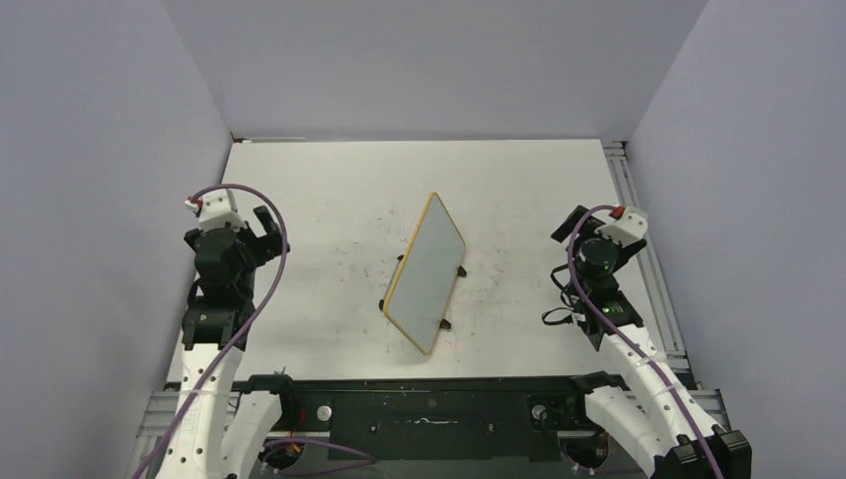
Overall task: Write a sentence on the whiteboard
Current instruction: Adjust the whiteboard stand at the center of the board.
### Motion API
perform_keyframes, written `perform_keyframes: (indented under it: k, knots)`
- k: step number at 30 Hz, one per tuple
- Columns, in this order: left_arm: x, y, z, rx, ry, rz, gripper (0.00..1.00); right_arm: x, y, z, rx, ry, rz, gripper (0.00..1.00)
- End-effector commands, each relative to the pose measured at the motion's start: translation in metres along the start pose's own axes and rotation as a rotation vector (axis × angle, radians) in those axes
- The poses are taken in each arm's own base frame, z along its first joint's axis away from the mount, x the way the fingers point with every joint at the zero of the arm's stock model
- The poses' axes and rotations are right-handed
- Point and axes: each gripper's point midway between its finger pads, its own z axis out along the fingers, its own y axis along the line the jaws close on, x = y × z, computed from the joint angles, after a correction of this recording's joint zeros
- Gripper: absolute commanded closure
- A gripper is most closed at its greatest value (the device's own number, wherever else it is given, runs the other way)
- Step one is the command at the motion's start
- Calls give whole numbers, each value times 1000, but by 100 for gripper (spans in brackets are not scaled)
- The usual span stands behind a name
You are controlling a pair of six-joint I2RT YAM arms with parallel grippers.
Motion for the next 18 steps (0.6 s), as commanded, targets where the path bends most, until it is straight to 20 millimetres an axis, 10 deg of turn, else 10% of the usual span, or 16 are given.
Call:
perform_keyframes:
  k: [1, 11, 18]
  knots:
    - [-24, 5, -1, -34, -45, -44, 4, -24, 1, 1, 18, -68, 53, 10]
    - [-15, -17, -1, 104, -25, -34, 4, -17, 35, -6, -173, -1, 46, 10]
    - [-9, -35, -1, 209, -5, -10, 4, 67, 118, -55, -649, 359, -17, 4]
